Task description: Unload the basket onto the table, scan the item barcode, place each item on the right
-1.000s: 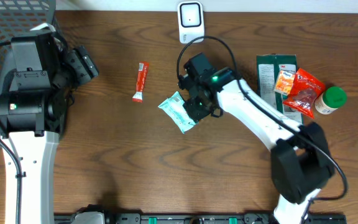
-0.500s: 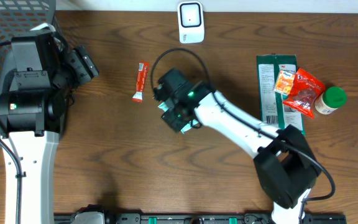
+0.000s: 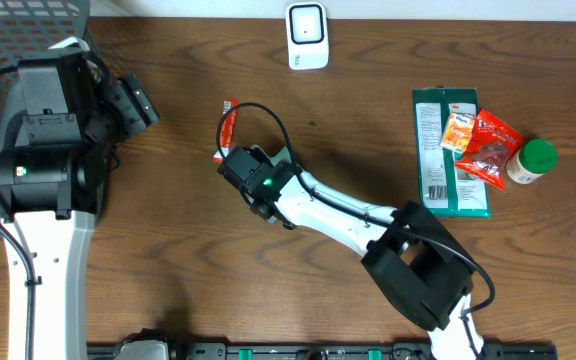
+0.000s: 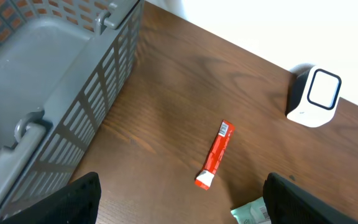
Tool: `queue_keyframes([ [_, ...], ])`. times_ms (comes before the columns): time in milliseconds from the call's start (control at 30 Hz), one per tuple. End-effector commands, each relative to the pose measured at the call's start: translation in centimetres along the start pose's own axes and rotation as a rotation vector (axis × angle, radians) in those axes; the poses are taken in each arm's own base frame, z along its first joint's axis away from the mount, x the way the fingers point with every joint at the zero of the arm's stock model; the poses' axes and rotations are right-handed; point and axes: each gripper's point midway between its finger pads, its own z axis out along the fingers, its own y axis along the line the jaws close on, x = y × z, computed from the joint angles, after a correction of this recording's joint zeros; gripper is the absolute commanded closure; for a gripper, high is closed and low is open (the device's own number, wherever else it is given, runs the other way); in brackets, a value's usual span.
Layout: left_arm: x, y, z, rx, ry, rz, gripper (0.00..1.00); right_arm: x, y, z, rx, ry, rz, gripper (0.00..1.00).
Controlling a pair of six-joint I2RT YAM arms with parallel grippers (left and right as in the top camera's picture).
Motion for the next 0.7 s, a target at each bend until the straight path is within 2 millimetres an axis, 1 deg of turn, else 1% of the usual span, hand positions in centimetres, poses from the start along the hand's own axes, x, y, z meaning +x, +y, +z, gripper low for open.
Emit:
queue_keyframes([
  [0,-0.4,0.1,-0.2,-0.005,-0.009,0.001,0.16,0.8,-0.8,1.5,0.055,0.032,0.019,0.52],
  [100,-0.4,0.1,-0.2,-0.005,-0.010,0.001,0.16,0.9,-0.7,1.6,0.046,0.037,0.017,0.55],
  [233,-0.4,0.1,-0.2,-0.005,-0.010,0.001,0.16,1.0,0.3,1.5,0.009,0.040,0.010,0.56],
  [467,-0.4,0.1,-0.2,-0.005,-0.010,0.001,0.16,1.1,0.1,1.5,0.015,0.046,0.021,0.59],
  [667,-0.3,0.1,-0.2,-0.006,-0.009,0.001,0.16,1.3,0.1,1.7,0.014,0.048,0.020,0.66],
])
